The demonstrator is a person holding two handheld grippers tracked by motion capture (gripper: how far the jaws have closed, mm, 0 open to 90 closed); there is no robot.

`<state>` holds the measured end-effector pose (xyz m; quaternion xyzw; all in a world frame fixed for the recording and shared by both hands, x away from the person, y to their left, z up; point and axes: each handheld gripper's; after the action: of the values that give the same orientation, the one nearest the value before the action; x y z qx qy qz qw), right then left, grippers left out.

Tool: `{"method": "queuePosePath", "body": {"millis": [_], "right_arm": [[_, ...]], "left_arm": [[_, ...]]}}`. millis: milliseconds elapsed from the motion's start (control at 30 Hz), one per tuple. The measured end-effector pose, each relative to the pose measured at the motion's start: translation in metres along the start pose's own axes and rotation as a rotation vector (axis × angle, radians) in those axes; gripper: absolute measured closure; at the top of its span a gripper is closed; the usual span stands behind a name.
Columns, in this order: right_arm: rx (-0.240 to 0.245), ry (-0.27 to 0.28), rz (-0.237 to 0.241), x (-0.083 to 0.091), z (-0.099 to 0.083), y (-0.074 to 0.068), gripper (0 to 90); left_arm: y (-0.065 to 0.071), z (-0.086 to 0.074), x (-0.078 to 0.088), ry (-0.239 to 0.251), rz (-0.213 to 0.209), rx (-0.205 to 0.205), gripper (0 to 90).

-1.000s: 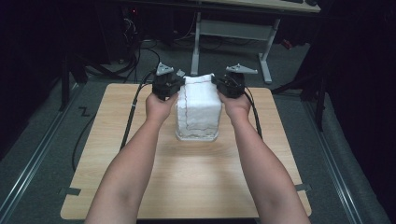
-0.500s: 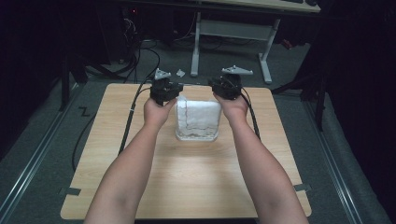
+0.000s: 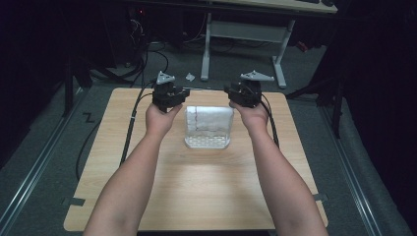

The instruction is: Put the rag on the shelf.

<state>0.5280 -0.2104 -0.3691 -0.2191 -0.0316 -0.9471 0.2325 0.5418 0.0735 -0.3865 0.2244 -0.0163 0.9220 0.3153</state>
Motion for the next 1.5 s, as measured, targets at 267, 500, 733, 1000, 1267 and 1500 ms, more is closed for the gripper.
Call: {"method": "queuePosePath", "body": {"millis": [267,500,733,1000,1267,1500], "right_arm": [[-0.006,0.029,0.014,0.021,-0.006,-0.001,59.9],[0.005,0.038,0.015,0.038,-0.015,-0.006,58.7],[0.037,0.051,0.008,0.060,-0.032,-0.011,56.5],[0.036,0.062,0.038,0.089,-0.050,-0.011,54.2],[0.090,0.045,0.045,0.102,-0.075,-0.022,54.9],[0.104,-0.005,0.043,0.102,-0.111,-0.030,54.9]], "left_arm": [[0.005,-0.004,0.023,0.038,-0.018,0.032,59.1],[0.015,-0.013,0.044,0.066,-0.005,0.005,59.0],[0.025,-0.018,0.065,0.089,0.004,-0.034,58.2],[0.027,-0.044,0.086,0.101,-0.013,-0.041,55.6],[0.034,-0.084,0.095,0.051,-0.052,-0.037,53.1],[0.041,-0.126,0.093,-0.052,-0.081,-0.060,53.1]]}}
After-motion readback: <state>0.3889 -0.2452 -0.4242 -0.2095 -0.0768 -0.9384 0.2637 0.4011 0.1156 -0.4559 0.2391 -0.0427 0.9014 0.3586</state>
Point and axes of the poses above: each handheld gripper's, and its own axes: x roughly backward along the jaws, z roughly out of its top, y roughly to its right, and after that the axes turned 4 degrees about -y, right-handed
